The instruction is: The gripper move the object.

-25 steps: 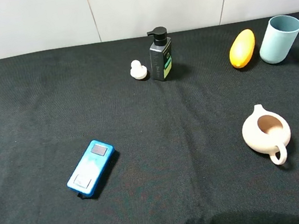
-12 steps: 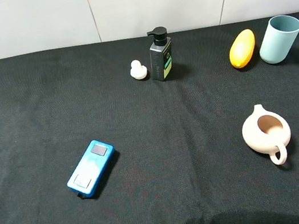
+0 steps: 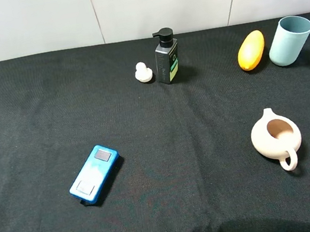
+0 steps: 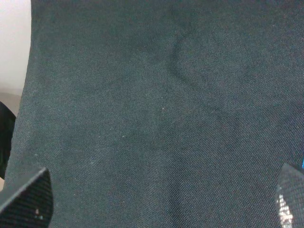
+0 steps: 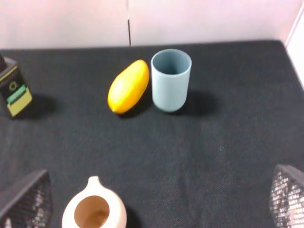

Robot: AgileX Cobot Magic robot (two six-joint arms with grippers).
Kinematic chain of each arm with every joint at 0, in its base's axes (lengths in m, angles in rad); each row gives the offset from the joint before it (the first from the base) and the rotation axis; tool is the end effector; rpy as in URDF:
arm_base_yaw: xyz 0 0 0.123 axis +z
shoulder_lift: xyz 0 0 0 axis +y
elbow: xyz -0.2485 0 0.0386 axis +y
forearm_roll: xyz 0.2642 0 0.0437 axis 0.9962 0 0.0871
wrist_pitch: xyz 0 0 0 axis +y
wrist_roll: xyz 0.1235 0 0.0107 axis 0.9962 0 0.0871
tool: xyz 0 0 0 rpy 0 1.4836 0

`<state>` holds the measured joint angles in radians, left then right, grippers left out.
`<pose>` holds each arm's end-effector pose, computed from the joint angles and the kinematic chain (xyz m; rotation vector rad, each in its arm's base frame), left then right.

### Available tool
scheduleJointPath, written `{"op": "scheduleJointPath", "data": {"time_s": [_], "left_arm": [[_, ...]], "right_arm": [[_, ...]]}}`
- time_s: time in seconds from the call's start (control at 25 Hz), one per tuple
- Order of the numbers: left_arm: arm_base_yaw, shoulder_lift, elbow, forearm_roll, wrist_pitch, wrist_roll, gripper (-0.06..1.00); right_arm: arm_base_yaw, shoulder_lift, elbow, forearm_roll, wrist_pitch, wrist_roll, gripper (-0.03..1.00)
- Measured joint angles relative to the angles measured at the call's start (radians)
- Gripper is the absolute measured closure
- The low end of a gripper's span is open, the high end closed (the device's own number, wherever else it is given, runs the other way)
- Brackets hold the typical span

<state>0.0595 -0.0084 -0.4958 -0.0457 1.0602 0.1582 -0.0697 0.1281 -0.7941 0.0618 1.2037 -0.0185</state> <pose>0.0720 -0.0007 0.2694 0.1028 2.0371 0.0818 0.0510 0.0036 0.3367 0.0376 2.0195 0.0164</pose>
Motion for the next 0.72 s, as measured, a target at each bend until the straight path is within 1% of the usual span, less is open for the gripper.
{"op": "scheduleJointPath", "data": {"time_s": [0.28, 0.72], "left_arm": [[0.0, 0.0, 0.0, 0.0, 0.0, 0.0, -0.05], [0.0, 0.0, 0.0, 0.0, 0.0, 0.0, -0.05]], "right_arm": [[0.0, -0.106, 0.021, -0.045, -0.015, 0.0, 0.27], [0.0, -0.136, 0.255, -0.047, -0.171, 0.0, 0.27]]}}
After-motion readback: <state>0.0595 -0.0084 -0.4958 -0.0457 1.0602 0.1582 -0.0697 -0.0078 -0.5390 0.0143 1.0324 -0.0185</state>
